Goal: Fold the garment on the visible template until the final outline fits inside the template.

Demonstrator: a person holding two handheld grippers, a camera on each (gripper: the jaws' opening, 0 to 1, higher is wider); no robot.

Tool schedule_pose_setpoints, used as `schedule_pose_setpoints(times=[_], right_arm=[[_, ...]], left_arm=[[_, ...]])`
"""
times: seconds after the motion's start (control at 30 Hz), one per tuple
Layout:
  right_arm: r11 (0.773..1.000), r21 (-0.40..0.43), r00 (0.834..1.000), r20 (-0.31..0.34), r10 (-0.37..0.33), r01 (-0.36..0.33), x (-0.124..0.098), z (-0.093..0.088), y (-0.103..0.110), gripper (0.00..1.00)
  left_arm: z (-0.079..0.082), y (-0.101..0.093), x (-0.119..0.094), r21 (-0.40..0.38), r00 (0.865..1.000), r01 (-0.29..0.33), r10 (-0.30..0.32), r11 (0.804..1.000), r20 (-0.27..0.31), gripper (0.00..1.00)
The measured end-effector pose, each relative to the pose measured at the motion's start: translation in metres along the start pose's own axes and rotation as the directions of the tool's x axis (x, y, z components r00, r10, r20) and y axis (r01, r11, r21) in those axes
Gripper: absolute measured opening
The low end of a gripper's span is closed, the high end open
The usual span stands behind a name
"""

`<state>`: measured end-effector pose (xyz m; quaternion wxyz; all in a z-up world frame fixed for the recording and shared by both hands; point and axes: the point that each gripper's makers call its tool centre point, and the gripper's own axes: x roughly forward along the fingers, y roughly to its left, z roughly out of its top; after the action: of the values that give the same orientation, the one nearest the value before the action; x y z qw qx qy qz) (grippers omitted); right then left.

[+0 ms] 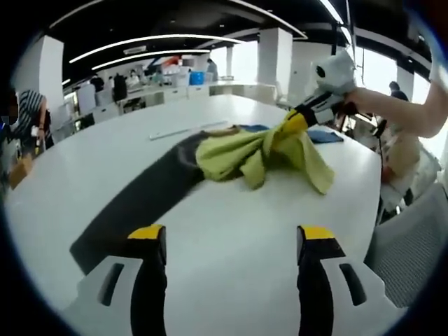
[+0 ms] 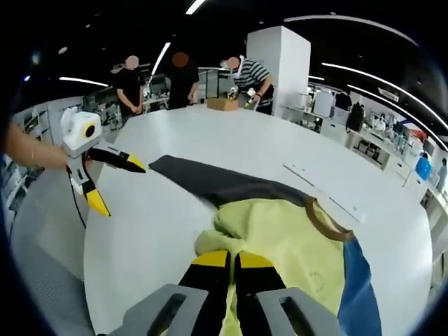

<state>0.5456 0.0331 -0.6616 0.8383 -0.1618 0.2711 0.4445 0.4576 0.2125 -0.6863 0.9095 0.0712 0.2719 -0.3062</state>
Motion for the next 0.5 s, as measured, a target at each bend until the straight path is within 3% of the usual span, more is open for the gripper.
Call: schedule_pose_setpoints(times=[0.4, 0.5], right_arm=[[0.996, 0.088, 1.000, -0.016, -0.025, 0.026, 0.008, -0.017, -0.011, 0.00], [0.986, 0.164, 0.999, 0.006, -0.037, 0.036, 0.008, -0.019, -0.012, 0.00]], left_arm=[[0.000, -0.003, 0.003, -0.003, 1.000, 0.009, -0.009, 1.000, -0.003, 0.65], [0.001, -0.004, 0.004, -0.001, 1.000, 0.012, -0.012, 1.000, -0.007, 0.64]])
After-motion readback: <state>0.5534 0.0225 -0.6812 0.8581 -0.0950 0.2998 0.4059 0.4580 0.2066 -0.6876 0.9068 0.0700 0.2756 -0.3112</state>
